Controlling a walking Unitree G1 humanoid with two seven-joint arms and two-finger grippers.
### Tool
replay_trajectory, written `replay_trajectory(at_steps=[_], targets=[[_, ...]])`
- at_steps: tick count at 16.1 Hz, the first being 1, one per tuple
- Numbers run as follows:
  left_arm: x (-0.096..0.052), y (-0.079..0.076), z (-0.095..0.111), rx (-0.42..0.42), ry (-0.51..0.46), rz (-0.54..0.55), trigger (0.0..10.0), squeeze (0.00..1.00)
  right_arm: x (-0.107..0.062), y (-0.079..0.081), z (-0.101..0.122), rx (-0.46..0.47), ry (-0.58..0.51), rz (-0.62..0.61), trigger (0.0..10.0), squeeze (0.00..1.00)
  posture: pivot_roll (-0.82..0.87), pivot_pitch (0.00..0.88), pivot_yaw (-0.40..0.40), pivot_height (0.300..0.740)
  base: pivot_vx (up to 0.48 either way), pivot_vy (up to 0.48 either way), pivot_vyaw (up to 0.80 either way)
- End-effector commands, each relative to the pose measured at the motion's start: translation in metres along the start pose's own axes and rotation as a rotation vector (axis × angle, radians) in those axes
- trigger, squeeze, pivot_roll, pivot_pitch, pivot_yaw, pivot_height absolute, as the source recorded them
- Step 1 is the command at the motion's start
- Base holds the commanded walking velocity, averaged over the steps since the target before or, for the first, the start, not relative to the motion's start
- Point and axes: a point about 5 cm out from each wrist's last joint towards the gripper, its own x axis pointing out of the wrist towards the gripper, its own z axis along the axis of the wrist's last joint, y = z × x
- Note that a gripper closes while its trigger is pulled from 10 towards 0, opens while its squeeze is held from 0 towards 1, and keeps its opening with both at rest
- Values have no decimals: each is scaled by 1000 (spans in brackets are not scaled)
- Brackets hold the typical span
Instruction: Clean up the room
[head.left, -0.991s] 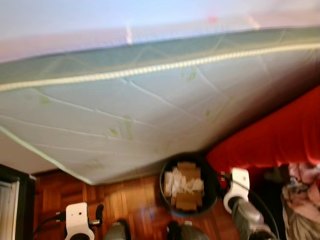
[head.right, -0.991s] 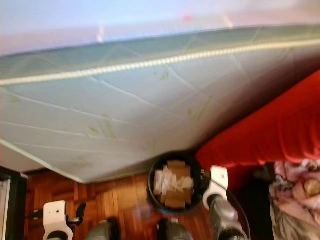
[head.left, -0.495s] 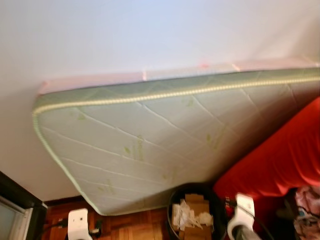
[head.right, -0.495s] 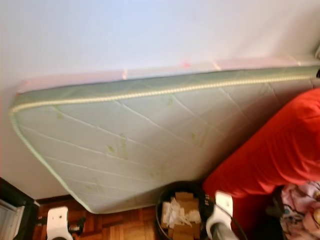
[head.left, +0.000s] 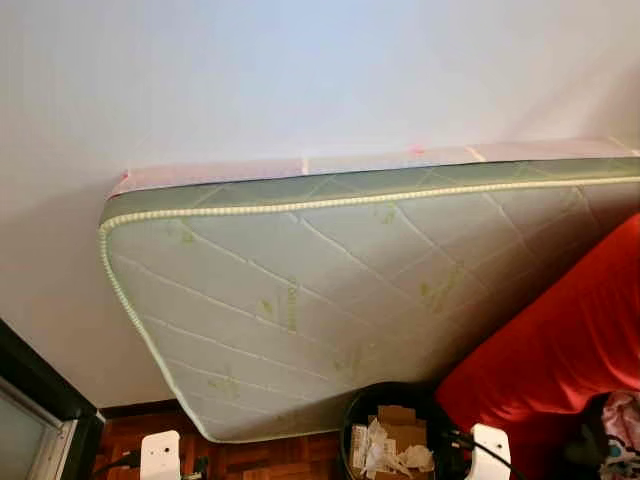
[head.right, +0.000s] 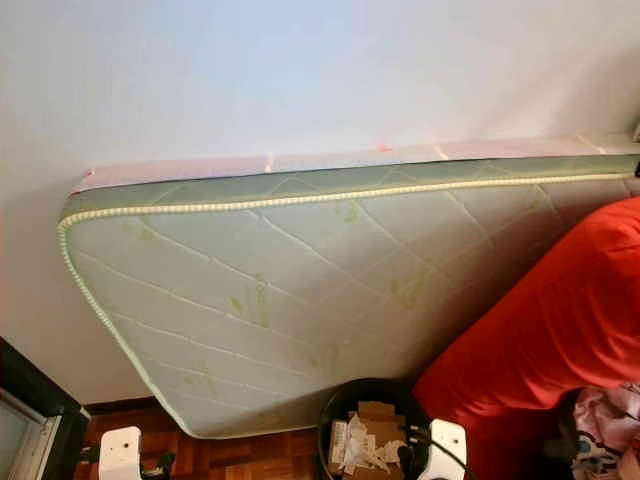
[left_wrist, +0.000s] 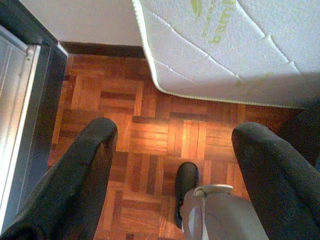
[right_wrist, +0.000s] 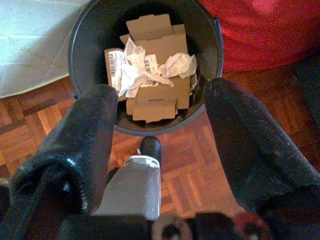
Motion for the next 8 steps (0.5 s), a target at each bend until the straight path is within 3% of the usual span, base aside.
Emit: replay_trajectory(at_steps=[1, 5, 8], targets=[[0, 1, -2, -9, 17, 11, 10000, 0, -1, -1, -5, 1, 27, -2, 10000, 0, 76, 0, -48, 740, 0, 0, 0], [-4, 3, -15, -13, 71, 14, 10000, 0, -2, 2, -11, -14, 33, 17, 10000, 0, 75, 0, -59, 740, 0, 0, 0], [-8, 5, -26, -17, 104, 15, 10000, 0, -4, 0, -15, -25, 47, 20, 10000, 0, 72, 0, -68, 740, 0, 0, -681]])
